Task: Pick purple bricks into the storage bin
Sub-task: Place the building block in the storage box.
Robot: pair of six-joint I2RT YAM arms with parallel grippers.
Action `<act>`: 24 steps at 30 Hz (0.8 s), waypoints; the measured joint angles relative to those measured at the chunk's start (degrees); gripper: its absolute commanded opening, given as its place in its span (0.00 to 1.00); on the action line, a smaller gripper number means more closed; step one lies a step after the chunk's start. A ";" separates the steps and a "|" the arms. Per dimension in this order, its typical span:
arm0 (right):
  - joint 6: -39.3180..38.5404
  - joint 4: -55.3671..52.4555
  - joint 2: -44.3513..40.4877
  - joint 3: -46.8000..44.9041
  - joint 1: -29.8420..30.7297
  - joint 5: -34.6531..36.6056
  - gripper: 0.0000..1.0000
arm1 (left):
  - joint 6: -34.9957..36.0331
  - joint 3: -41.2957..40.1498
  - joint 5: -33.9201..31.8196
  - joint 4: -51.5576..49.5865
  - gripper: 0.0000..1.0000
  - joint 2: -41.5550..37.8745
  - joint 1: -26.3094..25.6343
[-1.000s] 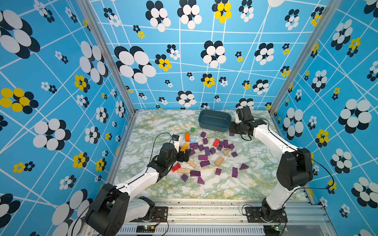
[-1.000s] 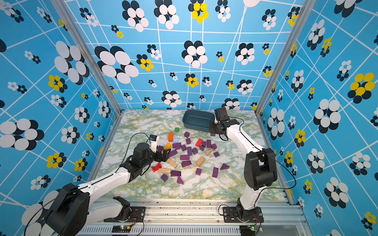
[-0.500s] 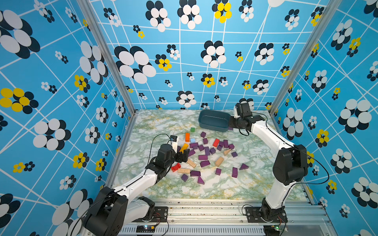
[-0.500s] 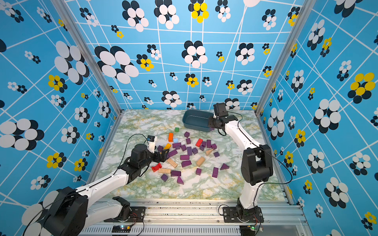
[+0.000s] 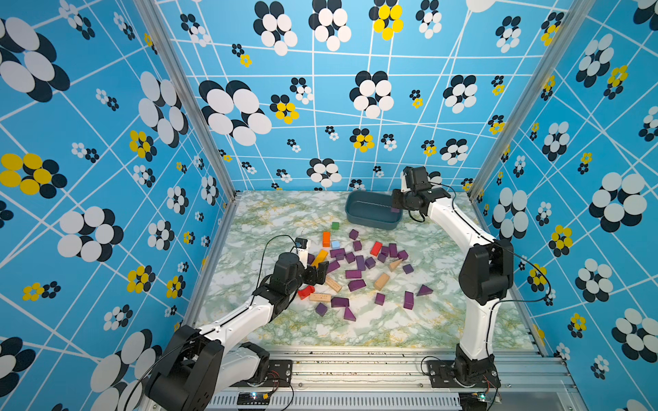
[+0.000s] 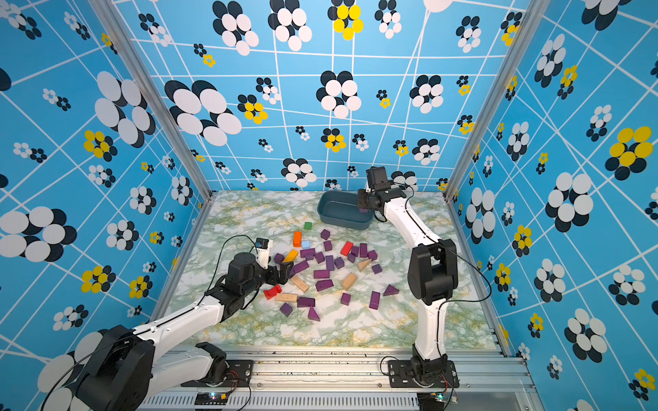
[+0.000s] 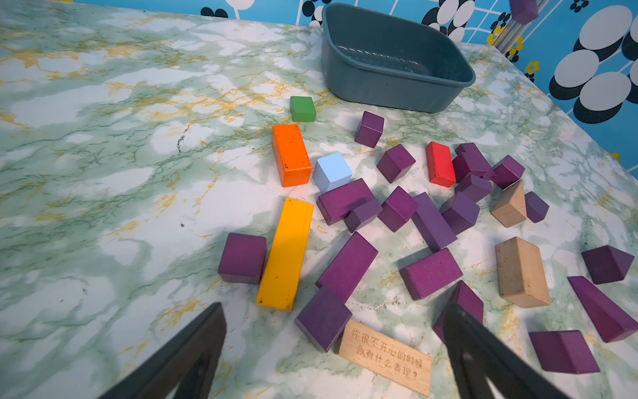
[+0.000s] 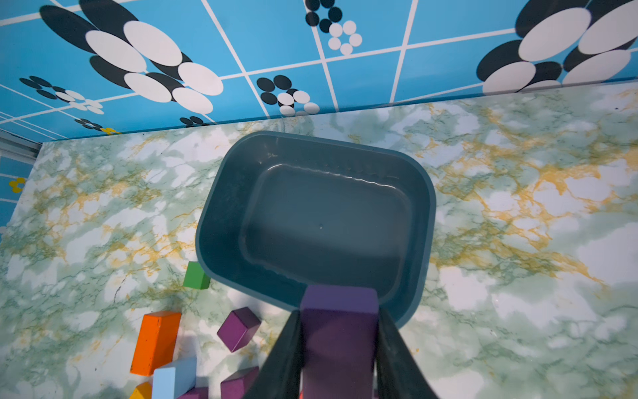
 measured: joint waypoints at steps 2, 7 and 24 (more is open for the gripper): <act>0.00 -0.68 3.02 2.58 0.00 -0.20 0.14 | -0.02 0.00 0.00 0.07 1.00 0.02 0.22; 0.00 -2.80 10.23 8.98 0.00 -0.61 0.25 | -0.02 0.00 0.00 0.39 0.99 0.00 0.26; -2.67 -2.60 -4.42 -5.73 0.00 -1.66 0.67 | -0.02 0.00 0.02 0.39 0.99 0.00 0.61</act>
